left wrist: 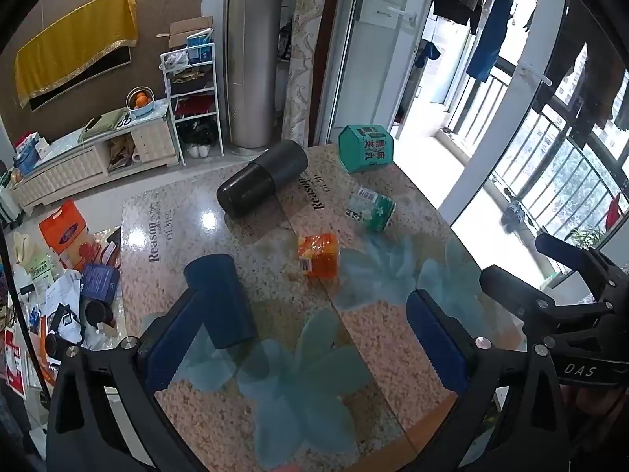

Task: Flip cup upright

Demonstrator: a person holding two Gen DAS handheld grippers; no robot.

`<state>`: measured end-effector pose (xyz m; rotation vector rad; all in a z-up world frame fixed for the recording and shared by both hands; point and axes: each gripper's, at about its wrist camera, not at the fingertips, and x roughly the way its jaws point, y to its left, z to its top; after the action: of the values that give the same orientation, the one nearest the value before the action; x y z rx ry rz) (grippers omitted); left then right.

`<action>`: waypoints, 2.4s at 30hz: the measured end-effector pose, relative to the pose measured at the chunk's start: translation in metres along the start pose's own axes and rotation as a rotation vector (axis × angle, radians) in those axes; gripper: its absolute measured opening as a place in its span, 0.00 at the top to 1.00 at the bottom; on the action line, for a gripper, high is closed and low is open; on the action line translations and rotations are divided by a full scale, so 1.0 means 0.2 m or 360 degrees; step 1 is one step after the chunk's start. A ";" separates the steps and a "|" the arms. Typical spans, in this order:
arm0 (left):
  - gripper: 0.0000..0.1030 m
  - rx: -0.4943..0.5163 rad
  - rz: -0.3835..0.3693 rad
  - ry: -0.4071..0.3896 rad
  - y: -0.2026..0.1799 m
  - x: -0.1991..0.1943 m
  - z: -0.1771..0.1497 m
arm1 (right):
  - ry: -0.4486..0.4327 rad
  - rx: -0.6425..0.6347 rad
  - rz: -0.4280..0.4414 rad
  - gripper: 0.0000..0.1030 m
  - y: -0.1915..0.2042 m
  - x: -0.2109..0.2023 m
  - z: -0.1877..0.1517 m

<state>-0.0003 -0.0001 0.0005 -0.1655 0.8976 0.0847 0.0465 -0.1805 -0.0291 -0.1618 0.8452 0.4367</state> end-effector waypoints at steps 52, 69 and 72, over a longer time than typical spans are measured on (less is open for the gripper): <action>0.00 0.0006 -0.0016 0.0017 0.00 0.01 -0.01 | 0.0080 -0.0004 0.0026 0.00 0.01 0.03 -0.02; 0.00 -0.0251 -0.0038 0.0125 0.13 0.20 0.03 | 0.0214 -0.0296 0.0022 0.00 -0.08 0.30 0.24; 0.00 -0.0342 -0.0028 0.0162 0.17 0.25 0.02 | 0.0329 -0.0361 0.0092 0.00 -0.08 0.45 0.31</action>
<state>0.0292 0.0351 -0.0392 -0.3803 0.9878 0.1578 0.1497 -0.1480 -0.0569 -0.3979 1.0036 0.5773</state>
